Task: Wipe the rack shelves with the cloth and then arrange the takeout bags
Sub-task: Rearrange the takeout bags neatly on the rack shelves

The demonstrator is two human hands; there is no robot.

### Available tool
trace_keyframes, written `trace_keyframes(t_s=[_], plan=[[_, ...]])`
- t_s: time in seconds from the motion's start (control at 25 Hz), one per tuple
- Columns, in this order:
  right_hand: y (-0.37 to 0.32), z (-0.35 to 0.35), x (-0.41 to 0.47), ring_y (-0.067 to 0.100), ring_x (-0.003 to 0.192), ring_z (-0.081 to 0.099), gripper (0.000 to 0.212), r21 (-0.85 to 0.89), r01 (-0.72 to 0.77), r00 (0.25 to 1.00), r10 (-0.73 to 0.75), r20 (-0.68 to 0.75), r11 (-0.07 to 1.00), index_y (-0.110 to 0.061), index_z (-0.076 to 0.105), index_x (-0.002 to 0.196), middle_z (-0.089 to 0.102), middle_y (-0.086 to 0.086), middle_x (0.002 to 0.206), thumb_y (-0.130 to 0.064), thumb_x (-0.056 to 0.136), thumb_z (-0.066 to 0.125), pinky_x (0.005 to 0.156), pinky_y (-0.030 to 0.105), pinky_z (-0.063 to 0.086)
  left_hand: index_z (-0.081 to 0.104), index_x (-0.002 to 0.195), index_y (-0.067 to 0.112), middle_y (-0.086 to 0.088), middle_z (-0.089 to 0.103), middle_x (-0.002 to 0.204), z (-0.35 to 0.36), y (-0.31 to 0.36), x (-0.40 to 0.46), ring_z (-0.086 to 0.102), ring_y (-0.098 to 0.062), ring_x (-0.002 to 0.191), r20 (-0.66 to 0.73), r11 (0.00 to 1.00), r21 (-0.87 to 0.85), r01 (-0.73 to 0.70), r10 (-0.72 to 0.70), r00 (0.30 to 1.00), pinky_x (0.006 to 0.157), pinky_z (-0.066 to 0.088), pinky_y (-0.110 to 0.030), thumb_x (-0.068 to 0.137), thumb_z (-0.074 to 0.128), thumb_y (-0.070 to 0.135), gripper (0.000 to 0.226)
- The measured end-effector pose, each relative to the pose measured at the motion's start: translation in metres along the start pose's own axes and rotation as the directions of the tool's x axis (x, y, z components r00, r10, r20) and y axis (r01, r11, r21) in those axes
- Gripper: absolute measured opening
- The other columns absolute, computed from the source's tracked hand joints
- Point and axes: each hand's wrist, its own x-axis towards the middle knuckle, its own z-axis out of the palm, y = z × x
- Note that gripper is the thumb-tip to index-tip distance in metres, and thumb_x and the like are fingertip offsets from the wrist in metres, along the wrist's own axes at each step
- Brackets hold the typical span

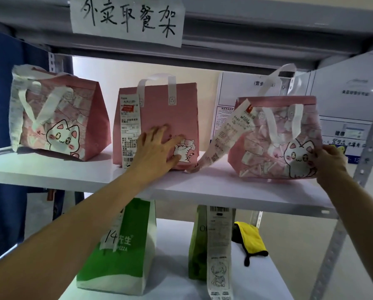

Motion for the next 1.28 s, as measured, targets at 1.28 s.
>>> trace_keyframes(t_s=[1.28], plan=[[-0.005, 0.03, -0.064, 0.02, 0.084, 0.06, 0.022, -0.01, 0.078, 0.996, -0.078, -0.045, 0.997, -0.011, 0.064, 0.113, 0.064, 0.004, 0.098, -0.028, 0.101, 0.055, 0.073, 0.03, 0.048, 0.038, 0.14, 0.06, 0.003, -0.002, 0.167, 0.018, 0.022, 0.0, -0.005, -0.038, 0.152, 0.115, 0.995, -0.037, -0.091, 0.094, 0.989, 0.115, -0.001, -0.073, 0.098, 0.038, 0.061, 0.042]])
